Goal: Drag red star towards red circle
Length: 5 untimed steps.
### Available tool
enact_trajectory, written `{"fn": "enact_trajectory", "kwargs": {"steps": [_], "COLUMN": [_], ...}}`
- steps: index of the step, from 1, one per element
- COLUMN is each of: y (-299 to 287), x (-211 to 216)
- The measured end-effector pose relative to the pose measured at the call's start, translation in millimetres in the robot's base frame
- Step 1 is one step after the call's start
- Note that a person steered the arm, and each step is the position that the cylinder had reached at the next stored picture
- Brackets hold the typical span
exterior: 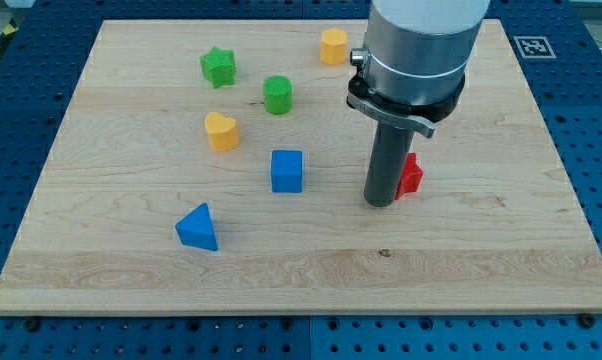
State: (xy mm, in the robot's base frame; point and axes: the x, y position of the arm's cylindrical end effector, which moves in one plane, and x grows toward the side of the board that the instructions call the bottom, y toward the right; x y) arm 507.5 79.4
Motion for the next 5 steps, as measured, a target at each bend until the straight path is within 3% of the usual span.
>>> {"fn": "enact_trajectory", "kwargs": {"steps": [5], "y": [26.6], "x": [-5.8]}}
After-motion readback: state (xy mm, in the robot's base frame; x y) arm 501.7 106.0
